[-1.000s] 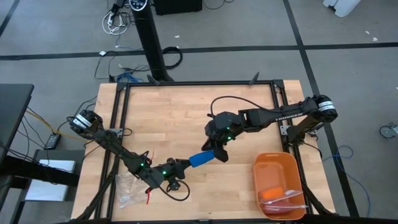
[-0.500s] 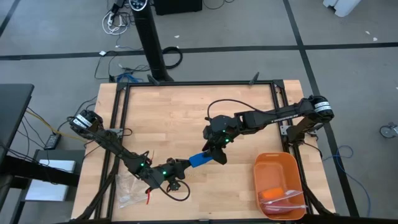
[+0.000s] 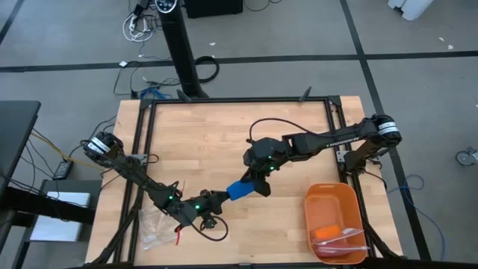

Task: Roll bandage
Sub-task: Roll the blue bandage

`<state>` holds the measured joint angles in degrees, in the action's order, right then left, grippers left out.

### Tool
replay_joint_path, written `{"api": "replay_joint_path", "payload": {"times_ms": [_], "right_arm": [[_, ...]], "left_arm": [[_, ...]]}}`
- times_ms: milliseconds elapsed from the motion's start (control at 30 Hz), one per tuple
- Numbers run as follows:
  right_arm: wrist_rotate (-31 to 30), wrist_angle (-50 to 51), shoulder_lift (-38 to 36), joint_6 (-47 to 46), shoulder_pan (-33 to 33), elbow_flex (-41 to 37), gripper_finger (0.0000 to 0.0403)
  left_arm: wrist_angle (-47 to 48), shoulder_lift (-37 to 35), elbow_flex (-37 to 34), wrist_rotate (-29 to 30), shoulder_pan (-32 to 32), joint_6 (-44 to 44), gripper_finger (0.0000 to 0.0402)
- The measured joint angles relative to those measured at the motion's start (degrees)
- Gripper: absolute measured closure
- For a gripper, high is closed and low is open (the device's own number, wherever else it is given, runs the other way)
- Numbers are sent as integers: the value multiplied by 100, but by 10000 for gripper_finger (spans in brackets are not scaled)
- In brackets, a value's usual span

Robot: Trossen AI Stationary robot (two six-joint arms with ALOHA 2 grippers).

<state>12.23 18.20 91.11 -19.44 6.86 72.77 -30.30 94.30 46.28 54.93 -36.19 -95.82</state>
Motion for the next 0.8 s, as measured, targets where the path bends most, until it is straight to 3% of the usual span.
{"api": "replay_joint_path", "payload": {"times_ms": [433, 800], "right_arm": [[-796, 216, -127, 113, 141, 0, 397], [-467, 353, 76, 111, 144, 0, 350]], "left_arm": [[-6, 0, 0, 44, -22, -13, 384], [-163, 4, 2, -38, -35, -116, 384]]}}
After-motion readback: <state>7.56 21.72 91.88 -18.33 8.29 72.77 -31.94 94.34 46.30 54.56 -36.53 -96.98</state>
